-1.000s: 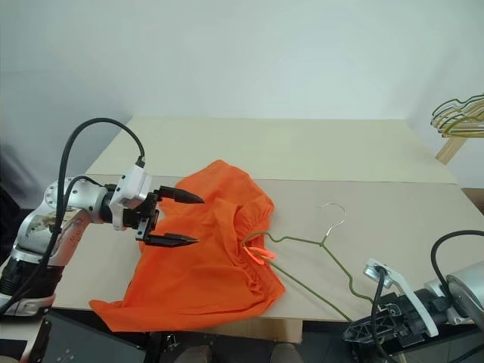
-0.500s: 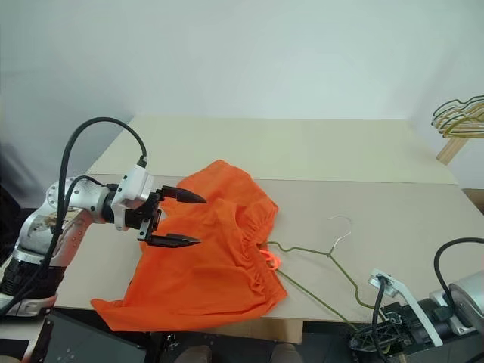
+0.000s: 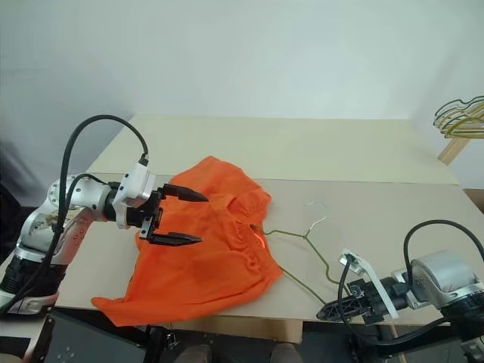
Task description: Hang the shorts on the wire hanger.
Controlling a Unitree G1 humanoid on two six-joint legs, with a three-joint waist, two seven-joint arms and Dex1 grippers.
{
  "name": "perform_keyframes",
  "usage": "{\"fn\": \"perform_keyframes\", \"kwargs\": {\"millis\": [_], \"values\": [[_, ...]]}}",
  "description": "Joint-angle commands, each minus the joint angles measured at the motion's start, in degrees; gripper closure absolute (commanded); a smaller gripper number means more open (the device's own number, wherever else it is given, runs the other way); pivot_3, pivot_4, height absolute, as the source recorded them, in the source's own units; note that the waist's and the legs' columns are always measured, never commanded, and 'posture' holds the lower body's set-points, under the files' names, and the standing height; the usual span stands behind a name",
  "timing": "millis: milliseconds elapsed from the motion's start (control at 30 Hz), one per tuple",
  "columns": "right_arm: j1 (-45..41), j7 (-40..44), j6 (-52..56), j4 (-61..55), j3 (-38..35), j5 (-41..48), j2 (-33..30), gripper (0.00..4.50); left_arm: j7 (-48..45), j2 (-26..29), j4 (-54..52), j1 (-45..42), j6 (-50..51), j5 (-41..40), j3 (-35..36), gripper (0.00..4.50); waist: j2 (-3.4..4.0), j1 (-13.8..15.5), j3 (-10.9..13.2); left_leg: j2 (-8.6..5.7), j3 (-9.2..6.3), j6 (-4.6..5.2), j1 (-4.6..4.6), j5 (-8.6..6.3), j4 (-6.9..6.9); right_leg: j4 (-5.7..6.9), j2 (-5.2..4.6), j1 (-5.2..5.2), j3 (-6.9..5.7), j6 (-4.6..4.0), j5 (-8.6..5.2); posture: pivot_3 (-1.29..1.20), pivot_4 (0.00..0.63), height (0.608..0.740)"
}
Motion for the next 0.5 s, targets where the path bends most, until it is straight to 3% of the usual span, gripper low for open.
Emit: {"fn": "perform_keyframes", "kwargs": {"millis": [33, 167, 400, 500], "values": [[2.16, 3.39, -1.47, -4.57, -0.29, 1.67, -4.16, 4.50, 0.35, 1.03, -0.90, -0.56, -0.10, -0.29, 1.41, 0.05, 0.02, 0.42, 0.01, 0.00, 0.00, 0.00, 0.00, 0.00, 0.01, 0.01, 0.00, -0.01, 0.00, 0.00, 0.00, 0.00, 0.033, 0.740], [2.19, 5.72, -3.28, -5.56, 0.57, 1.21, -6.22, 4.50, 0.41, 0.98, -0.28, -0.95, -0.41, -0.15, 1.02, 0.05, 0.02, 0.46, 0.02, 0.01, 0.02, 0.00, 0.08, 0.00, 0.01, 0.02, 0.01, 0.06, -0.02, -0.01, 0.01, -0.01, 0.031, 0.740], [-8.96, -4.38, 3.75, 4.32, 2.56, -2.21, 5.57, 4.50, 0.65, 0.27, 0.07, -1.39, -0.98, 0.28, 0.37, 0.05, 0.00, -0.89, 0.03, 0.18, 0.01, 0.00, 0.19, 0.00, -0.03, 0.01, 0.25, 0.10, 0.05, -0.14, 0.09, 0.00, 0.026, 0.740], [-9.50, -3.11, 3.56, 3.08, 4.42, -1.71, 5.20, 4.50, 0.68, 0.50, -0.20, -1.01, -1.27, 0.36, 0.53, 0.05, 0.03, -0.39, 0.02, 0.17, -0.07, 0.00, 0.10, 0.00, -0.03, 0.01, 0.24, 0.02, 0.02, -0.16, 0.09, 0.02, 0.022, 0.740]]}}
